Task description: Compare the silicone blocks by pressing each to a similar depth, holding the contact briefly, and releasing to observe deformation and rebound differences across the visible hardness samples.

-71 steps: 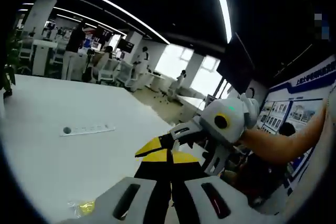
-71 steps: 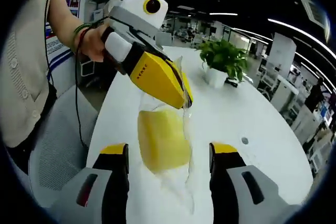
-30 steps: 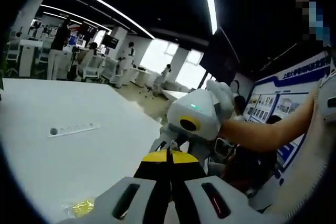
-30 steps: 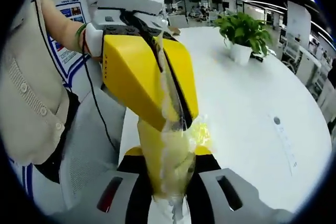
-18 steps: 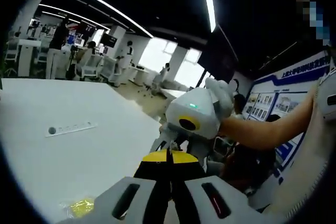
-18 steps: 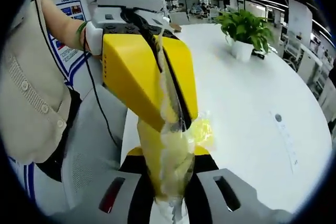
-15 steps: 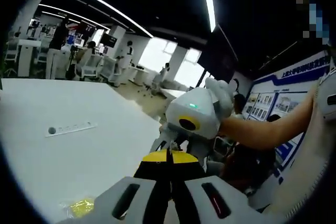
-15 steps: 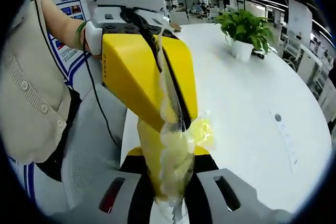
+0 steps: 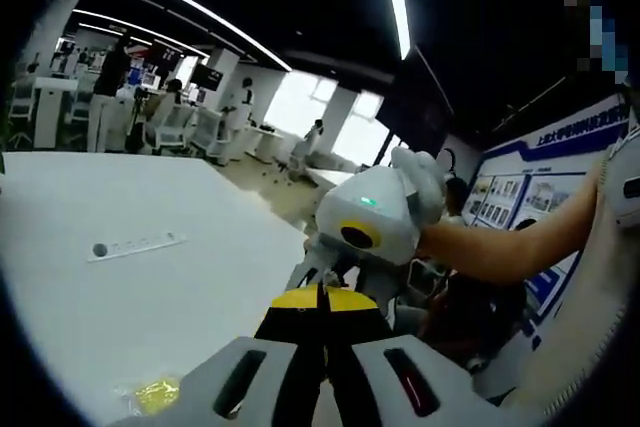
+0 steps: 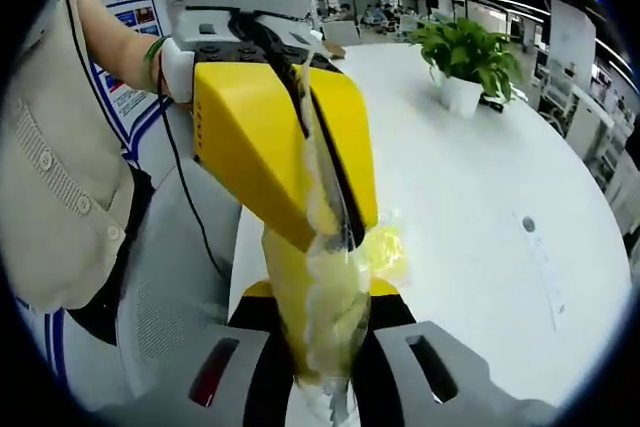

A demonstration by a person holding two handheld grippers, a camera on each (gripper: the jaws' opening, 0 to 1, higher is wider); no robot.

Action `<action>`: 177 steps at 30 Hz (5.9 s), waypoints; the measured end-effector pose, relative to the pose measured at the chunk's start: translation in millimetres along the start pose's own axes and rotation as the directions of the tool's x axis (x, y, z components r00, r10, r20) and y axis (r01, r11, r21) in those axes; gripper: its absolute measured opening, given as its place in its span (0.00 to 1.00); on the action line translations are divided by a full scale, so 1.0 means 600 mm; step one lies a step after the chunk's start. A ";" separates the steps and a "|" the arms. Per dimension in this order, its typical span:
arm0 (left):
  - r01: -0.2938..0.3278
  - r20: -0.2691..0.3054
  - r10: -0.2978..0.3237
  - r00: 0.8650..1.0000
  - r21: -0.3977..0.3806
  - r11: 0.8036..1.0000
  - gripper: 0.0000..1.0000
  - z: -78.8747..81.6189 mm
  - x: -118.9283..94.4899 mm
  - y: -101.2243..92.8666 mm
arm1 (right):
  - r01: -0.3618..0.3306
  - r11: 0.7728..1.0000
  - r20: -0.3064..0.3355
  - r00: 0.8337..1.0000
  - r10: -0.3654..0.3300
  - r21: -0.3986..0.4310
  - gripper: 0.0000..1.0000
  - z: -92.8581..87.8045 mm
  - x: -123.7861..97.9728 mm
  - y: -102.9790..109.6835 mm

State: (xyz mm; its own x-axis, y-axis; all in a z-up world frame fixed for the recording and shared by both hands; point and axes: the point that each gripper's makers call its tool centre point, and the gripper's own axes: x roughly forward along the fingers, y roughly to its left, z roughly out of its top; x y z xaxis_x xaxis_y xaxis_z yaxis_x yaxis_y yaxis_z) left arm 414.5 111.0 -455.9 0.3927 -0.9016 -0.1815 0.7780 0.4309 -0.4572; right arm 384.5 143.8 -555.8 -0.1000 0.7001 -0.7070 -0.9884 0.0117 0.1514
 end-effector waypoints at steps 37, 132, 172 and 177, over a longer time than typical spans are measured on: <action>0.000 -0.017 0.000 1.000 0.004 1.000 0.00 -0.009 0.011 -0.002 | -0.003 1.000 -0.009 1.000 0.003 0.006 0.12 -0.014 0.000 -0.001; -0.448 -0.154 0.477 0.865 -0.666 0.596 0.00 -0.316 0.174 0.304 | 0.434 0.790 0.243 0.787 -0.566 0.434 0.51 -0.257 -0.244 0.007; -0.544 -0.162 0.555 0.816 -0.540 0.642 0.32 -0.304 0.121 0.325 | 0.431 0.785 0.239 0.788 -0.568 0.445 0.49 -0.252 -0.218 0.027; -0.526 -0.140 0.555 0.820 -0.564 0.636 0.31 -0.290 0.110 0.316 | 0.435 0.786 0.244 0.784 -0.570 0.439 0.49 -0.243 -0.222 0.035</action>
State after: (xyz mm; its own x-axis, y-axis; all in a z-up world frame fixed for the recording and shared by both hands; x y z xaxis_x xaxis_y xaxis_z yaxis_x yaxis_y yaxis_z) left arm 502.4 126.4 -706.2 0.6854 -0.5055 -0.5241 0.0112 0.7270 -0.6865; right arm 360.2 -53.1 -559.2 0.5132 0.7169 -0.4718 -0.7706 0.6269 0.1144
